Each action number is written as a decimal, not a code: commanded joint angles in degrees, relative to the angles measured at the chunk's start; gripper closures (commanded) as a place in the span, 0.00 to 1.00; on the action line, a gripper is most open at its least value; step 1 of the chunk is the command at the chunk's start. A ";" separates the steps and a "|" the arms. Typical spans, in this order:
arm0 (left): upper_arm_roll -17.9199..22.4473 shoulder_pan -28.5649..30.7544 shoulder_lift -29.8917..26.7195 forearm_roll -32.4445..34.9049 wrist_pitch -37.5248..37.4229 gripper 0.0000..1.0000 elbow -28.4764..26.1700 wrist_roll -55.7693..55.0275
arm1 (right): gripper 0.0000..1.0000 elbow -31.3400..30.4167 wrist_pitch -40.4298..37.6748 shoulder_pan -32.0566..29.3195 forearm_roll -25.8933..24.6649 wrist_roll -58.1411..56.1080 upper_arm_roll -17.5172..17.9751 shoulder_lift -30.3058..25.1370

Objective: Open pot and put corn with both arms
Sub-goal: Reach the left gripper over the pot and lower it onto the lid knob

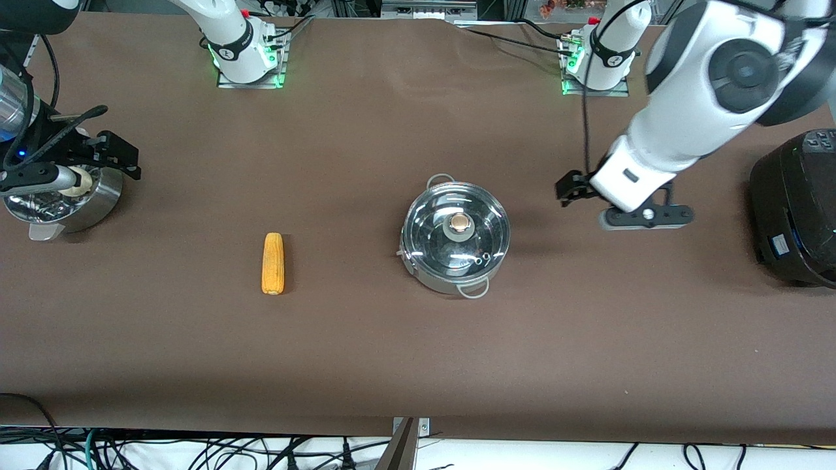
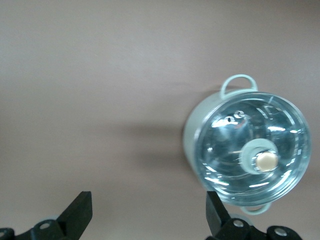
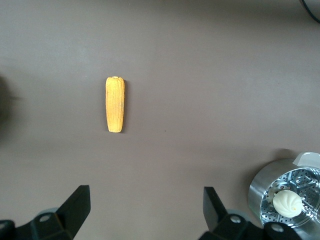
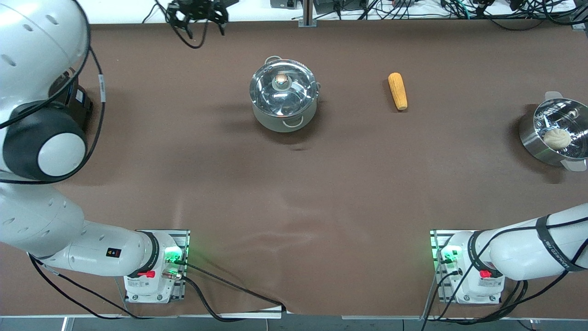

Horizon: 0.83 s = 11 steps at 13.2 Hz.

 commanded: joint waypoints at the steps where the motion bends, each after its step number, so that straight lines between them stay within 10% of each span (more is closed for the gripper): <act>1: 0.48 -5.22 6.73 -1.37 -0.40 0.00 7.12 -8.63 | 0.00 1.32 -0.40 -0.11 0.96 -0.15 -0.06 0.39; 11: 0.92 -16.40 18.17 4.85 12.09 0.00 8.71 -21.93 | 0.00 1.32 -0.40 -0.11 0.96 -0.15 -0.06 0.39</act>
